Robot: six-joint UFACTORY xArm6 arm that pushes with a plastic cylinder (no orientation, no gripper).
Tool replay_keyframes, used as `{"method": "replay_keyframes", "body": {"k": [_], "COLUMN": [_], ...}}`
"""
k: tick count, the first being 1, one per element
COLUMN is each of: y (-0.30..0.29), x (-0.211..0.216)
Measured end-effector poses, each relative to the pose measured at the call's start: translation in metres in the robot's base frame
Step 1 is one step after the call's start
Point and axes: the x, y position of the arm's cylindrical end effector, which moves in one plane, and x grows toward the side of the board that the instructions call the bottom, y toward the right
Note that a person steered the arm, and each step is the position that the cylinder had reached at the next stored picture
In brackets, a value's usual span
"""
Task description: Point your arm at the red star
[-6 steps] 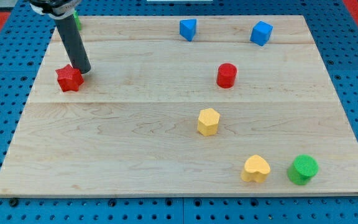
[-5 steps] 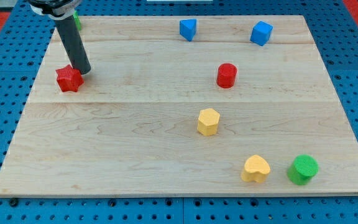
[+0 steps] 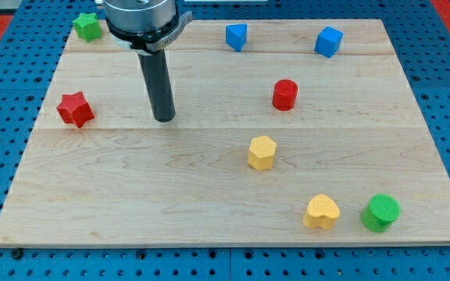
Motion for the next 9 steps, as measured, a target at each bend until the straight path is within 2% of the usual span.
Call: {"method": "replay_keyframes", "body": {"k": [3,4,5,6,9], "y": [0.000,-0.025,-0.090,-0.127,-0.129], "x": [0.000,0.014,0.047,0.056,0.056]}}
